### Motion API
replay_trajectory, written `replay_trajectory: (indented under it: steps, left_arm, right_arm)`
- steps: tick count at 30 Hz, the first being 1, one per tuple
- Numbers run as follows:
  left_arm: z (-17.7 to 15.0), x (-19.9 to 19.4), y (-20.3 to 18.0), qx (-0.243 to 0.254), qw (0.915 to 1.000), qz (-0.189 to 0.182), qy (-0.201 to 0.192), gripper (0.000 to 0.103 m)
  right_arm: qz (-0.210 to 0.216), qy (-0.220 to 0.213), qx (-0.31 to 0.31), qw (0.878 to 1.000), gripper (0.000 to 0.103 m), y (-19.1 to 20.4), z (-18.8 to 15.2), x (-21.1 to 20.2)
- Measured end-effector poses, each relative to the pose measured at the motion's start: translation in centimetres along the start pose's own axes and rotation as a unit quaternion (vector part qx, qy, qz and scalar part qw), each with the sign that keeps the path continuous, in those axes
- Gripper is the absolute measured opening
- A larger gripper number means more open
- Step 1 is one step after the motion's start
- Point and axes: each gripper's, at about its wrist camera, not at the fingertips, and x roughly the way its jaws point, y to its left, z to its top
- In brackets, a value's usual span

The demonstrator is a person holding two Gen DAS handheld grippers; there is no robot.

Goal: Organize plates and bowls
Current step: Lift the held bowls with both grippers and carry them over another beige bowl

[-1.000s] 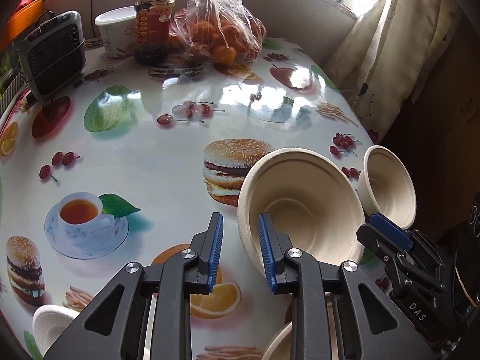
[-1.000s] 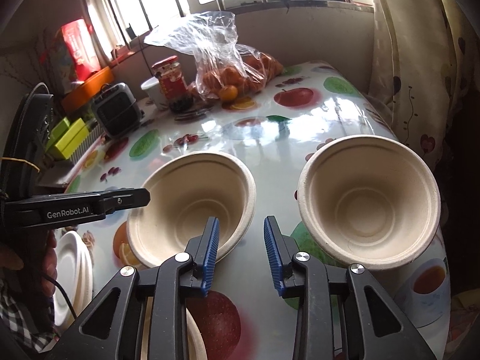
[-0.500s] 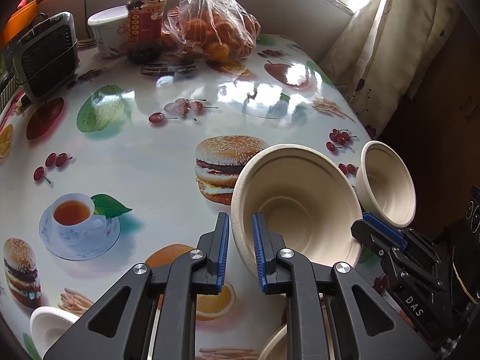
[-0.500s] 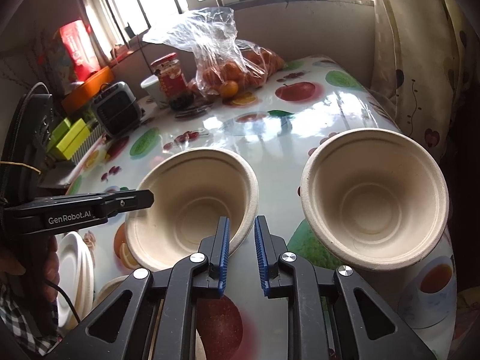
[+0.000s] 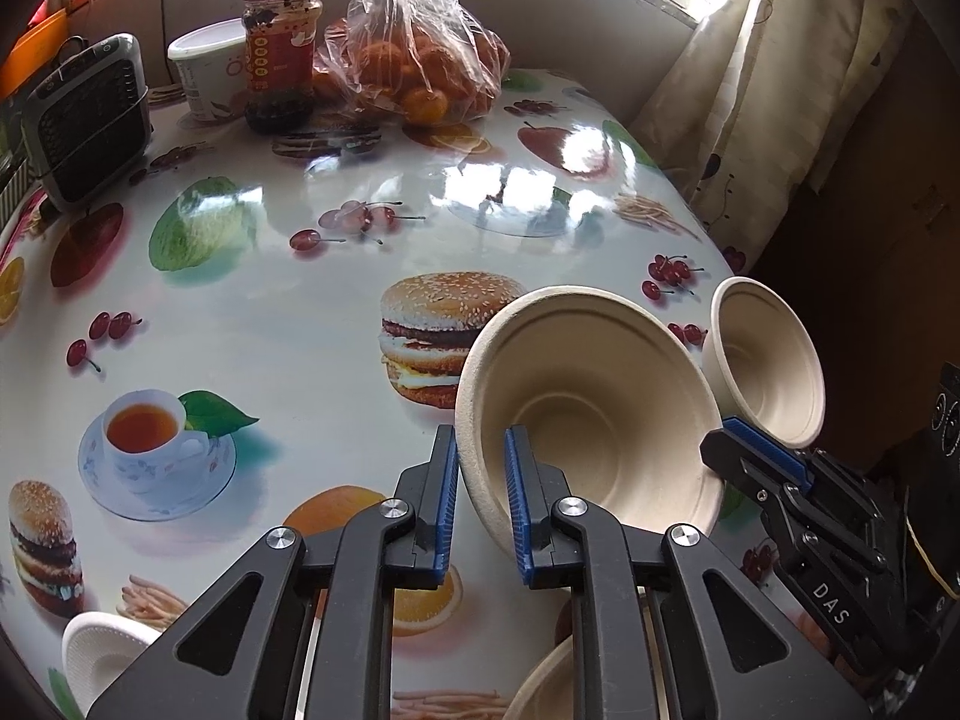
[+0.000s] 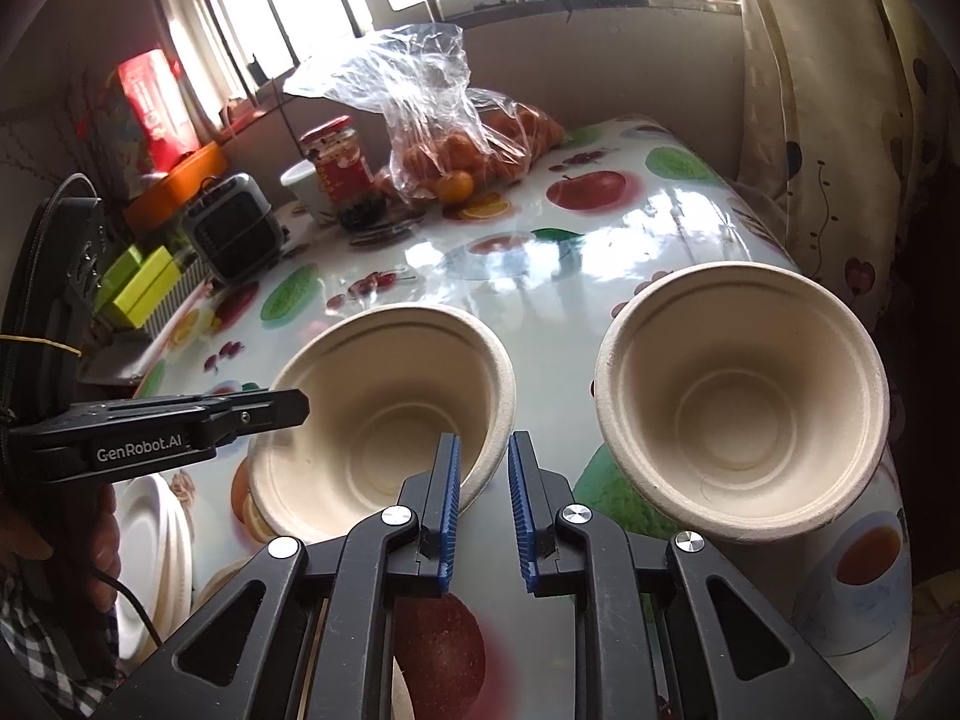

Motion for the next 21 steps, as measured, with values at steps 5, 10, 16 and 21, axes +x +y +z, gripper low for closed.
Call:
replay_trajectory:
  steps: [5, 10, 16, 21]
  left_arm:
    - [-0.1, -0.7, -0.2, 0.005, 1.0, -0.003, -0.007, 0.017]
    - [-0.3, -2.0, -0.6, 0.008, 0.9997, -0.01, -0.019, 0.017]
    - [-0.9, -3.4, -0.9, 0.013, 0.9994, -0.017, -0.027, 0.017]
    - [-1.6, -4.7, -1.1, 0.017, 0.9989, -0.024, -0.036, 0.017]
  right_arm:
    - [0.0, -0.01, -0.001, 1.0, 0.016, 0.1, 0.1, -1.0]
    - [0.001, -0.022, -0.001, 1.0, 0.016, 0.3, 0.0, -2.2]
    - [0.001, -0.037, -0.004, 0.999, 0.016, 0.9, -0.4, -4.1]
    - [-0.001, -0.051, -0.008, 0.999, 0.016, 1.5, -0.9, -5.7]
